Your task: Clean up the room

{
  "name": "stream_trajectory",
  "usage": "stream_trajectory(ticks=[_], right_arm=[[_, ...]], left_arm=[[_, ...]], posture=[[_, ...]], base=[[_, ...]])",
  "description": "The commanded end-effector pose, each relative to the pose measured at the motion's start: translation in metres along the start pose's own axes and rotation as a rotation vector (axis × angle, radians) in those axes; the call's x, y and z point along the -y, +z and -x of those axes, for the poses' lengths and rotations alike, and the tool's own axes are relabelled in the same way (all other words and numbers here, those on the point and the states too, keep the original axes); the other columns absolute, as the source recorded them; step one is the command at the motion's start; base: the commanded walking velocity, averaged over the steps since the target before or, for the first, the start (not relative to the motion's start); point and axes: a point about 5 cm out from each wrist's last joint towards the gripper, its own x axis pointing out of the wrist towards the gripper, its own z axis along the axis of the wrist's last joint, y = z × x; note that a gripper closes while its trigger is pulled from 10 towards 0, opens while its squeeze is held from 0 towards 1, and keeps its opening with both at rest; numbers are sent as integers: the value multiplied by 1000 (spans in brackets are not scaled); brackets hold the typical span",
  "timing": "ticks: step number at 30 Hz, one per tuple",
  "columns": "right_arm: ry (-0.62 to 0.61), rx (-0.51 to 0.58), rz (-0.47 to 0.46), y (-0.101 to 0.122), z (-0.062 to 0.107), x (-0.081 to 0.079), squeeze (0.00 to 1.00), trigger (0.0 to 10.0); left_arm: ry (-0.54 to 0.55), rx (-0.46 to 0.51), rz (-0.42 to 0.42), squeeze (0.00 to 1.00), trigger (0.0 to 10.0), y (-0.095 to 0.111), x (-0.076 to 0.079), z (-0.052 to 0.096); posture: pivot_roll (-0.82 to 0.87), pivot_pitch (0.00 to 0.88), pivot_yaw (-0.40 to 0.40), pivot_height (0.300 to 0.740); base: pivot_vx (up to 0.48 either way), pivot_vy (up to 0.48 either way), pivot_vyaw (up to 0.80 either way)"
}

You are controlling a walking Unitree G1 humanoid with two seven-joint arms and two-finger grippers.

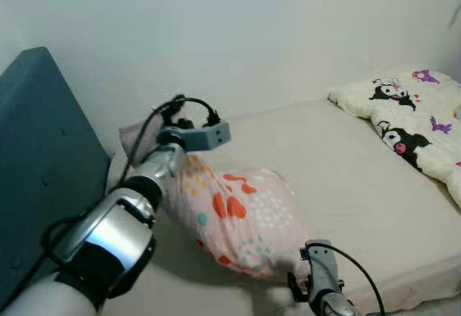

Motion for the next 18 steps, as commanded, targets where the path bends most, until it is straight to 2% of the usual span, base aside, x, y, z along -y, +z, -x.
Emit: stream_trajectory(ticks=[1, 3, 5, 7, 10, 11, 12, 14, 15, 17, 18], right_arm=[[11, 2, 0, 0, -1, -6, 0, 10000], [12, 2, 0, 1, -1, -6, 0, 10000], [11, 0, 1, 1, -1, -6, 0, 10000], [11, 0, 1, 1, -1, -6, 0, 10000], [12, 2, 1, 2, -1, -7, 0, 10000], [12, 3, 0, 2, -1, -7, 0, 10000], [12, 4, 1, 2, -1, -7, 0, 10000], [11, 4, 1, 3, -2, -8, 0, 10000], [11, 4, 1, 3, -2, -8, 0, 10000], [9, 4, 0, 3, -2, -7, 0, 10000], [9, 3, 0, 3, -2, -7, 0, 10000]], left_arm=[[49, 17, -50, 0, 10000, -5, -11, -3], [25, 3, -59, 0, 10000, -15, -4, 3], [-63, -34, -56, 0, 10000, -26, 14, 14], [-84, -43, -56, 0, 10000, -28, 18, 17], [-264, -189, 13, 0, 10000, -57, 54, 48], [-303, -214, 1, 0, 10000, -65, 64, 59], [-370, -235, -24, 0, 10000, -75, 82, 79], [-419, -248, -41, 0, 10000, -80, 92, 91], [-419, -248, -41, 0, 10000, -80, 92, 91], [-527, -294, -37, 0, 10000, -89, 112, 116], [-582, -364, 18, 0, 10000, -96, 121, 132]], posture=[[-96, 82, 68, 740], [-90, 84, 66, 740], [-86, 86, 63, 740], [-86, 86, 63, 740], [-84, 88, 62, 740], [-84, 88, 62, 740], [-84, 88, 62, 740], [-83, 89, 64, 740], [-83, 89, 64, 740], [-82, 91, 66, 740], [-81, 91, 64, 740]], base=[[0, 0, 0], [0, 0, 0], [0, 0, 0], [0, 0, 0], [0, 0, 0], [0, 0, 0], [0, 0, 0], [0, 0, 0], [0, 0, 0], [0, 0, 0], [0, 0, 0]])
